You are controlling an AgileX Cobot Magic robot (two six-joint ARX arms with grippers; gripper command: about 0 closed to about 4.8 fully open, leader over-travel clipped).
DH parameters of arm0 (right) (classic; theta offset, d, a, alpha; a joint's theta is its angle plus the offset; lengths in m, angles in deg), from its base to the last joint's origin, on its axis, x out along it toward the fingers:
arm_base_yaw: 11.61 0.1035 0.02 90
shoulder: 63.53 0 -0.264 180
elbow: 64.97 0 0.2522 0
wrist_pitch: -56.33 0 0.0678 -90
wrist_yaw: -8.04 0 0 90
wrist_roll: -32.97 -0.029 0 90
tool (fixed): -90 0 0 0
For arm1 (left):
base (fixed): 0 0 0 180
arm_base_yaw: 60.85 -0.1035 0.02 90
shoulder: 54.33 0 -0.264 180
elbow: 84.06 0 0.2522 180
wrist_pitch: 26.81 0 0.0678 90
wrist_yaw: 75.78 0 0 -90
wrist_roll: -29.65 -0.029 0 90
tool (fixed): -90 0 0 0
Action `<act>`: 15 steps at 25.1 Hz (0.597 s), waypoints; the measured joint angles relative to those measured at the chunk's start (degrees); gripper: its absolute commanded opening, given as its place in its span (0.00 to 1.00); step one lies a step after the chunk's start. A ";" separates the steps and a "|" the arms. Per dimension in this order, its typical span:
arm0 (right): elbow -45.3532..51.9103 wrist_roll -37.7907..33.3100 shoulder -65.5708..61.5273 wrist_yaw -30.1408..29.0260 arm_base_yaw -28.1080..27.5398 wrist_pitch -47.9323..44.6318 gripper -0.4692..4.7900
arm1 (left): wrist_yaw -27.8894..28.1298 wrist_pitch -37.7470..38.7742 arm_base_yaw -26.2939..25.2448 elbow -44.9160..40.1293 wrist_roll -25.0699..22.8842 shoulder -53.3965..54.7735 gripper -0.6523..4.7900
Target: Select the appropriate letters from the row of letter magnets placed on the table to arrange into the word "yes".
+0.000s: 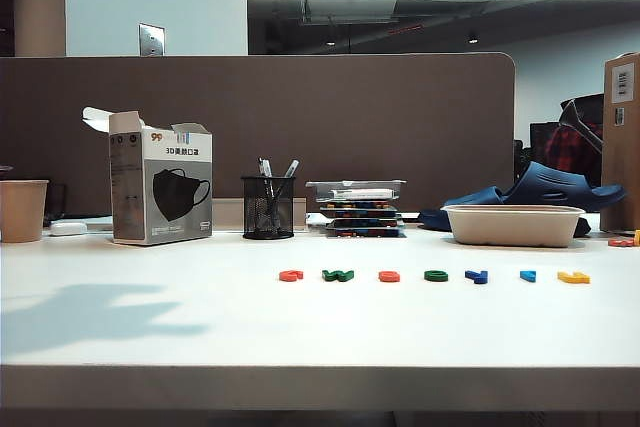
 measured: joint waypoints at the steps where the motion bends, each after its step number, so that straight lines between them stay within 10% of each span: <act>1: -2.21 0.00 -2.27 -1.27 0.00 1.90 0.08 | 0.00 0.02 0.00 0.00 0.00 0.00 0.11; 15: -19.58 0.39 -25.73 -6.27 11.91 11.91 0.08 | 0.00 -0.07 0.00 0.00 0.00 -0.02 0.11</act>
